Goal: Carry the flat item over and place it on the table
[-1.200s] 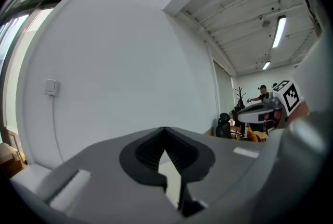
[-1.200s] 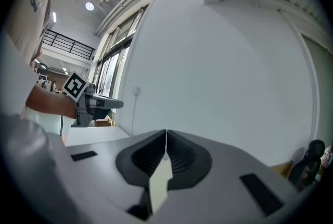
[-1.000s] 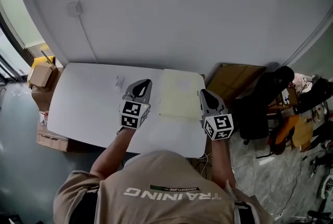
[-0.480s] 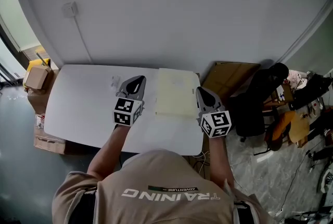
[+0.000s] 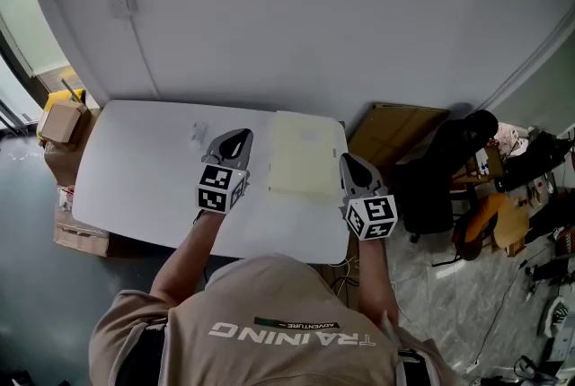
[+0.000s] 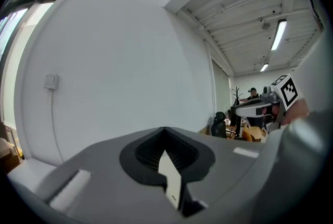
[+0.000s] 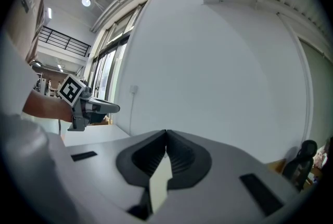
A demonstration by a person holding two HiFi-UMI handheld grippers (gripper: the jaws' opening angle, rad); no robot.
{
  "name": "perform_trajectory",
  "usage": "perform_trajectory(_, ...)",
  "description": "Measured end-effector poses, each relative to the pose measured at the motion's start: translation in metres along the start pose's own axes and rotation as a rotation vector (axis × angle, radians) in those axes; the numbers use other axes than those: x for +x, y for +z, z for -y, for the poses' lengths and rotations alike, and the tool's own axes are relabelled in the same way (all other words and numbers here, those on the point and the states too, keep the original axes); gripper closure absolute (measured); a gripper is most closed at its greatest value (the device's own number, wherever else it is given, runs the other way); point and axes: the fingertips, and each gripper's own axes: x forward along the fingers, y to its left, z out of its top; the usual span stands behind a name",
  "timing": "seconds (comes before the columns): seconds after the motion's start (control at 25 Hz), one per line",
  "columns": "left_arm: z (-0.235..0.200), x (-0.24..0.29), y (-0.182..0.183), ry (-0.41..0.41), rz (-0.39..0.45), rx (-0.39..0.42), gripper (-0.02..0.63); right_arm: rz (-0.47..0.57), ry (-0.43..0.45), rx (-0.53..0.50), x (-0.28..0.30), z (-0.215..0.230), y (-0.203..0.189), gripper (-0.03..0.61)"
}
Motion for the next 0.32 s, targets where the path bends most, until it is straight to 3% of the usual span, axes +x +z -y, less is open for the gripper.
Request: perform_trajectory(0.32,-0.016,0.002,-0.008,-0.003,-0.012,-0.015,0.607,-0.020,-0.030,0.009,0.002,0.000,-0.009,0.572)
